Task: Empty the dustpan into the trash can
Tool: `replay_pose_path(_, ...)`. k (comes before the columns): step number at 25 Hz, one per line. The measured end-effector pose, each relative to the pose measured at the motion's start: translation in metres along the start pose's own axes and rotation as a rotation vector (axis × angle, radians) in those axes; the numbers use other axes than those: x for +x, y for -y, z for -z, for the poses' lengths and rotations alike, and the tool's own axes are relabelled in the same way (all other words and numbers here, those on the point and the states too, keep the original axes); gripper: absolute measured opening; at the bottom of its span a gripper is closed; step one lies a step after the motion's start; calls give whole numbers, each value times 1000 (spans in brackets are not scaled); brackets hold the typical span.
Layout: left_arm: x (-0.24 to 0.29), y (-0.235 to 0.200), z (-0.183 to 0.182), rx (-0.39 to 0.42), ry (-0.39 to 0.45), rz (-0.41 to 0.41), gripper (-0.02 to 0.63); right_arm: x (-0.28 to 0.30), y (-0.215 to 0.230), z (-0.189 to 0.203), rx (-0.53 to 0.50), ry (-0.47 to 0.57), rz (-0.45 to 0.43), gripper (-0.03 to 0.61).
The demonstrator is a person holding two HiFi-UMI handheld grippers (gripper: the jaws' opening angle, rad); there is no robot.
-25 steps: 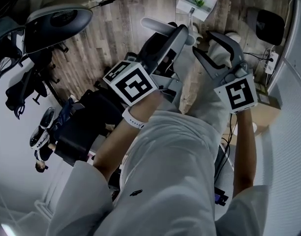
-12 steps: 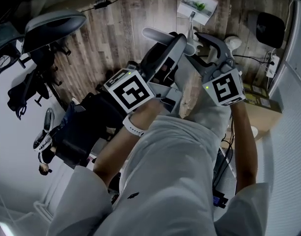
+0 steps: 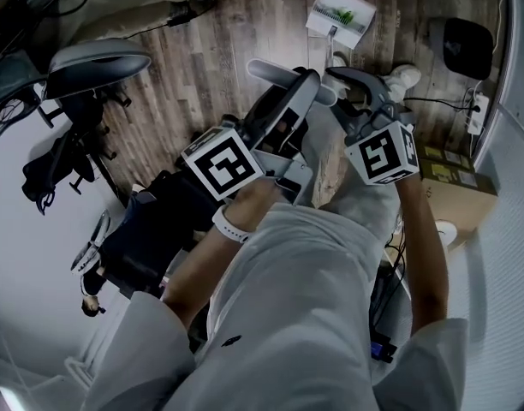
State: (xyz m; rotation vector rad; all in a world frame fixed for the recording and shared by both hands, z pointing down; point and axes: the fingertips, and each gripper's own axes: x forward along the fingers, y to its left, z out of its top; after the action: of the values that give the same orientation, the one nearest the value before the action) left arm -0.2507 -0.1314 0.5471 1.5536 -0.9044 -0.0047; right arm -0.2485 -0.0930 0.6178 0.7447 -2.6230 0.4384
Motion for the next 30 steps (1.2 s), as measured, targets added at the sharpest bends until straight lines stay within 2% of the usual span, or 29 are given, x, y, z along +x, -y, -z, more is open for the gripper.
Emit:
replay_pose_path(8, -4, 27, -4, 11, -22, 51, 113, -12, -2, -22, 75, 51, 58, 103)
replay_pose_path(14, -3, 57, 13, 49, -54, 83, 109, -41, -5, -30, 110, 71, 88, 101)
replay_pose_path(30, -13, 137, 31, 95, -152, 194, 112, -111, -3, -73, 125, 83, 222, 100)
